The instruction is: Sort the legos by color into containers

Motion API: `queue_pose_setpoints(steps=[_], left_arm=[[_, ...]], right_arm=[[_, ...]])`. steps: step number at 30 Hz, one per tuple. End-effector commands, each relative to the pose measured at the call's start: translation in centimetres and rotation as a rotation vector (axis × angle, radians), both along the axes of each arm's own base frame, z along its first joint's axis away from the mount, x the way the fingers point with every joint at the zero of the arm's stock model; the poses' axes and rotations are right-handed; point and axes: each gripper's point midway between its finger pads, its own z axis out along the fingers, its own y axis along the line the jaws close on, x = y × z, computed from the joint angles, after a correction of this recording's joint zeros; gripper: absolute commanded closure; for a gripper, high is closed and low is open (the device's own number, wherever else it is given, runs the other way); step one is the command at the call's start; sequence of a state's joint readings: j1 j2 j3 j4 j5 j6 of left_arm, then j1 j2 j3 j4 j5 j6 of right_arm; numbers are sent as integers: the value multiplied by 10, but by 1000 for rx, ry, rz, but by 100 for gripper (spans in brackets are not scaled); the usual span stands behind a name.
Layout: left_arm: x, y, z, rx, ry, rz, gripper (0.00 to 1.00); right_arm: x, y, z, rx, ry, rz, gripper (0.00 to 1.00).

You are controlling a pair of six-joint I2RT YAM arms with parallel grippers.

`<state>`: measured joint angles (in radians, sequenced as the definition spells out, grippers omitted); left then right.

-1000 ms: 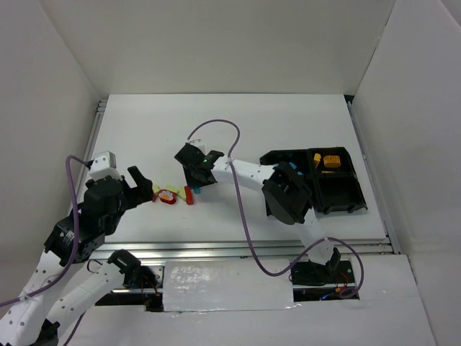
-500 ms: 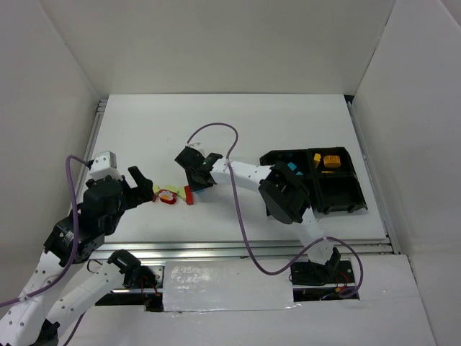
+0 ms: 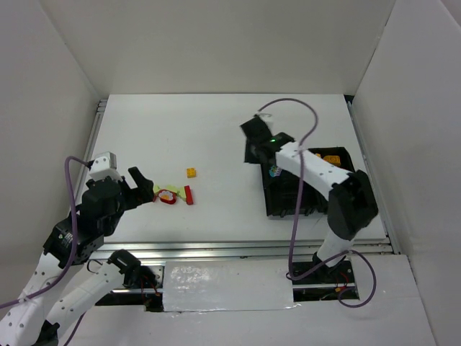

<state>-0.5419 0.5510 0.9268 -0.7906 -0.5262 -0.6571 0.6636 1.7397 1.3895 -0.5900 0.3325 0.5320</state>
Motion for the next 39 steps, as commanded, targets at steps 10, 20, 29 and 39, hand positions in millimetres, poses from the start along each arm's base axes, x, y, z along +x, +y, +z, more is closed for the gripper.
queue_pose_setpoints(steps=[10,20,29,39], left_arm=[[6,-5,5,-1,-24,-21,0],[7,-7,3,6,-11,-28,1],[23,-19,-13,-11,67,6,1],[136,-98,-79,45,332,-96,2]], right_arm=[[20,-161,26,-107,-48,-308,94],[15,-168,10,-110,-1,-343,16],[-2,-140,66,50,-119,-261,0],[-63,-89,108,296,-177,-1,0]])
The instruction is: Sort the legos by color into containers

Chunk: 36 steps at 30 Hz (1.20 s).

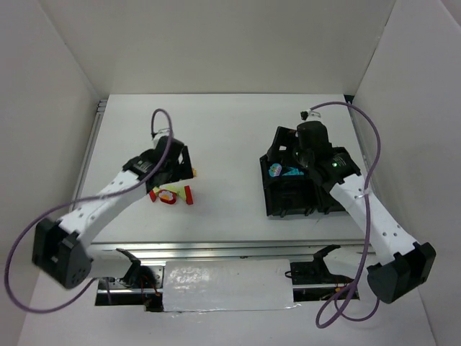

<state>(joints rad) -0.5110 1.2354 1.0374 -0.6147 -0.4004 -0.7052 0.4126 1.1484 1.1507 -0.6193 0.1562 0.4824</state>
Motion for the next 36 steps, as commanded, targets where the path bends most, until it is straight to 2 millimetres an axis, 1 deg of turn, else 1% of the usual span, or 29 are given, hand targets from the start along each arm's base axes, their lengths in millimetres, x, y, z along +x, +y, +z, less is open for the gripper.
queue_pose_setpoints(steps=[1,2,3,4,5,6,7,9,10,11,12,13,14,15,16,18,23,26,27,28,29,30,31,32,33,34,35,36], left_arm=[[52,-28,-12,-18,27,-36,2],[59,-29,-18,6,42,-27,2],[70,-32,-17,11,38,-19,2],[76,-30,-36,36,82,-4,2],[85,-33,-37,26,73,-6,3],[89,-33,-43,27,82,-4,4],[95,-30,-56,31,106,2,5],[104,-36,-63,4,113,-33,8],[107,-34,-78,8,150,-36,10],[112,-38,-76,0,145,-46,11],[114,-36,-80,14,155,-46,11],[115,-36,-89,24,175,-48,11],[117,-37,-91,26,177,-51,12],[117,-38,-99,33,196,-55,14],[117,-37,-103,37,206,-53,15],[116,-38,-111,38,223,-54,21],[109,-37,-132,53,276,-55,32],[104,-37,-140,43,292,-52,33],[103,-37,-141,40,290,-52,36],[102,-37,-144,42,294,-49,41],[103,-36,-146,45,298,-48,61],[102,-36,-149,51,306,-50,73],[103,-36,-147,52,305,-48,86],[102,-36,-147,50,308,-49,100],[104,-39,-138,34,284,-58,100],[102,-42,-134,15,273,-76,100],[100,-53,-128,-29,262,-132,100],[108,-66,-99,-84,166,-186,100]], right_arm=[[-22,18,-7,56,30,109,0],[-26,20,-7,64,27,121,0],[-32,23,-8,78,30,143,0],[-39,23,-10,84,26,154,0],[-42,25,-10,90,24,163,0],[-45,25,-13,87,28,166,0],[-49,26,-10,91,17,175,0],[-53,27,-11,88,21,188,0],[-57,31,-10,100,21,213,0],[-58,32,-9,101,21,217,0],[-59,33,-7,103,15,222,0],[-60,35,-6,103,14,233,0],[-61,35,-5,102,14,235,0],[-61,36,-2,104,8,237,0],[-62,37,1,105,2,243,0],[-62,37,5,104,-8,242,0],[-61,38,5,104,-8,245,0],[-60,38,2,104,-5,241,0],[-60,39,1,102,-2,244,0],[-60,39,1,105,-3,241,0],[-60,40,-1,107,2,247,0],[-60,41,-1,110,2,249,0],[-59,42,-1,117,-6,247,0],[-59,41,-5,116,-1,243,0],[-56,41,-3,121,-19,234,0],[-55,40,-4,125,-24,221,0],[-56,40,-7,139,-20,210,0],[-55,40,-5,152,-31,203,0]])
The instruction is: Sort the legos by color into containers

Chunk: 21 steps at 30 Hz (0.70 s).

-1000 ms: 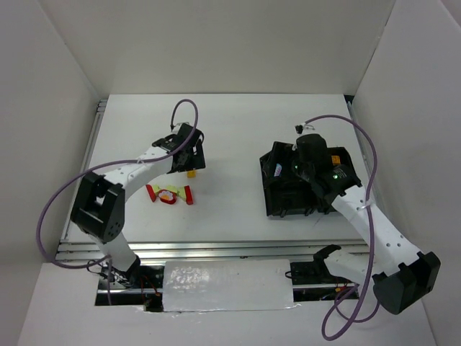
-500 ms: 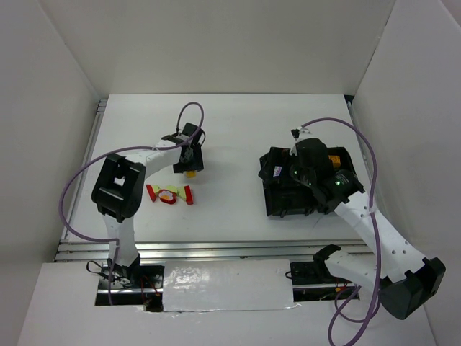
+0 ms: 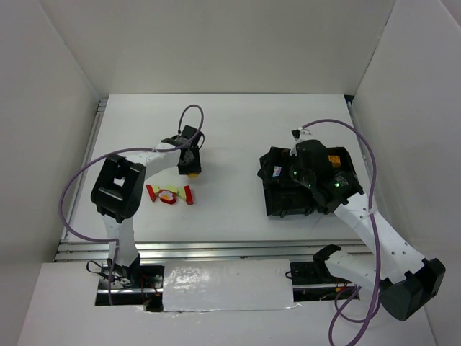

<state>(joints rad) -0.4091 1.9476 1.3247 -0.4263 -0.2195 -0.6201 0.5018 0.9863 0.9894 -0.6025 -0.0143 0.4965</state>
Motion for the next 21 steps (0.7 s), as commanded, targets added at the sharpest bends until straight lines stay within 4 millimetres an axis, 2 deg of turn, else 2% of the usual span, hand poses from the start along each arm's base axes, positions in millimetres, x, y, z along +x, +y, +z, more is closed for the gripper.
queue_pose_setpoints(steps=[1,2,4,5,6,7,8,9,11,12,13,14,15,17,19,20,21], left_arm=[[-7,-41,45,-193,-116,-200,100],[-11,-55,81,-268,-209,-277,100],[-25,-79,110,-373,-363,-465,100],[-49,-101,157,-471,-493,-617,100],[-62,-107,171,-485,-567,-693,100],[-80,-107,193,-471,-709,-781,100],[-95,-114,201,-465,-765,-828,100],[-105,-112,193,-450,-783,-847,100],[-124,-114,220,-442,-906,-913,100],[-131,-113,220,-431,-920,-935,100],[-136,-114,223,-408,-943,-964,100],[-148,-117,233,-409,-979,-995,100],[-152,-114,240,-381,-1011,-1004,100],[-166,-121,247,-384,-1038,-1064,100],[-173,-125,252,-355,-1059,-1112,100],[-179,-129,247,-347,-1037,-1147,100],[-180,-133,253,-340,-1046,-1166,100]], right_arm=[[5,4,13,85,-59,-38,0],[4,3,19,114,-72,-44,0],[0,14,34,207,-95,-6,0],[-3,15,42,237,-105,-2,0],[-4,14,48,258,-106,-14,0],[-5,13,60,291,-116,-31,0],[-5,11,65,302,-114,-46,0],[-7,9,68,311,-106,-61,0],[-12,16,81,339,-105,-11,1],[-16,21,82,344,-85,22,2],[-27,33,91,375,-61,112,4],[-30,41,86,376,-12,152,5],[-40,53,85,405,34,226,8],[-48,65,88,438,48,287,11],[-62,77,89,440,65,342,12],[-64,79,88,430,66,343,12],[-68,84,89,429,70,356,13]])
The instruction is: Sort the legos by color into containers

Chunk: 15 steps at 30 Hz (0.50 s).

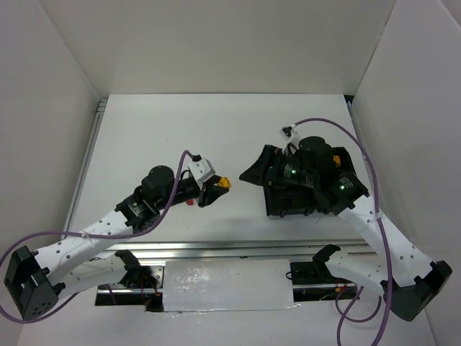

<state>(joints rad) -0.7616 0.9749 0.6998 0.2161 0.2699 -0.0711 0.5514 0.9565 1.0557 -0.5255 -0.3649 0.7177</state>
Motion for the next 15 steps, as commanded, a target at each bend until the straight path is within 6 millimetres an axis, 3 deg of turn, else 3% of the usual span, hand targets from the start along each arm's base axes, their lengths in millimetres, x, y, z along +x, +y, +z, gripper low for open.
queue_pose_setpoints(steps=[1,5,9,13,14,15], left_arm=[[-7,-12,23,36,-137,-74,100],[-26,-31,25,62,-148,-145,100],[-33,-40,33,53,-168,-166,100],[-41,-45,37,44,-171,-202,100],[-44,-46,40,36,-173,-212,100],[-44,-46,40,33,-172,-216,100]], right_arm=[[-31,28,20,52,-9,145,13],[-37,44,6,18,29,180,18],[-25,40,-13,-72,34,100,27],[-23,36,-23,-105,32,82,29],[-23,38,-23,-101,26,88,31],[-24,39,-25,-102,30,100,41]])
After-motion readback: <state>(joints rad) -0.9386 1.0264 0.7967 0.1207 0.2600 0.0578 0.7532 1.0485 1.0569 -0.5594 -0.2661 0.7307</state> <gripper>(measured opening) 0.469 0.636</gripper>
